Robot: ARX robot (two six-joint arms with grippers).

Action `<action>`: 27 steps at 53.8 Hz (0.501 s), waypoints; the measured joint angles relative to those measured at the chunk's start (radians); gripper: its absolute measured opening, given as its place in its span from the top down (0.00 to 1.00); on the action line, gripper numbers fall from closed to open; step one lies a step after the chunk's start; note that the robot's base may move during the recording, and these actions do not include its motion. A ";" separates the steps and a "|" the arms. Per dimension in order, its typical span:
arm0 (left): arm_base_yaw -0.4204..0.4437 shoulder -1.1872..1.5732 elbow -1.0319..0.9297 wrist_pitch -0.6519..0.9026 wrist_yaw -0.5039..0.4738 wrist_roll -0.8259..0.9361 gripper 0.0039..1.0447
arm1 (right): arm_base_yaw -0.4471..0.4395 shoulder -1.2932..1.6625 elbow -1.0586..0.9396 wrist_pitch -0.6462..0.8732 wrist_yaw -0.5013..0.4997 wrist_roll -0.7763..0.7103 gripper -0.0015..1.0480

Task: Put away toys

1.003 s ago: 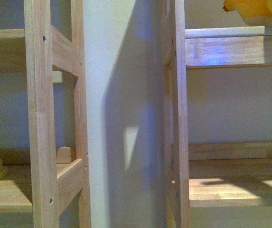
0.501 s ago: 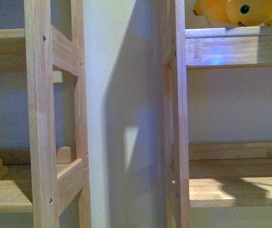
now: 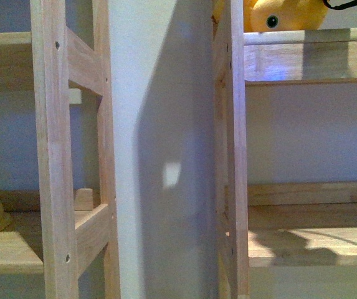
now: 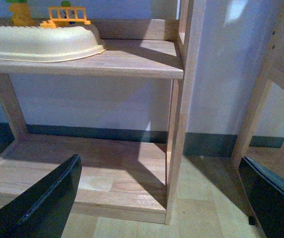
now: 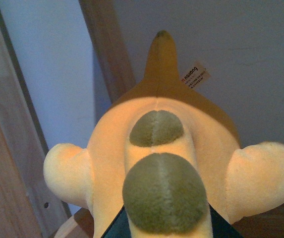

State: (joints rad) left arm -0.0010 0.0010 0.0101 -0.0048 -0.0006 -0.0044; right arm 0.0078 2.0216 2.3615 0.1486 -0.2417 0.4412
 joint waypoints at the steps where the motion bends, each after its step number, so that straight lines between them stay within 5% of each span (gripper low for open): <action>1: 0.000 0.000 0.000 0.000 0.000 0.000 0.06 | 0.002 -0.002 -0.005 0.001 0.001 0.000 0.93; 9: 0.000 0.000 0.000 0.000 0.000 0.000 0.06 | 0.003 -0.031 -0.067 0.008 0.029 0.011 0.93; 27: 0.000 0.000 0.000 0.000 0.000 0.000 0.06 | -0.014 -0.072 -0.140 0.018 0.048 0.009 0.41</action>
State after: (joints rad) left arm -0.0010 0.0010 0.0101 -0.0048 -0.0006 -0.0044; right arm -0.0059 1.9495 2.2219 0.1669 -0.1936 0.4503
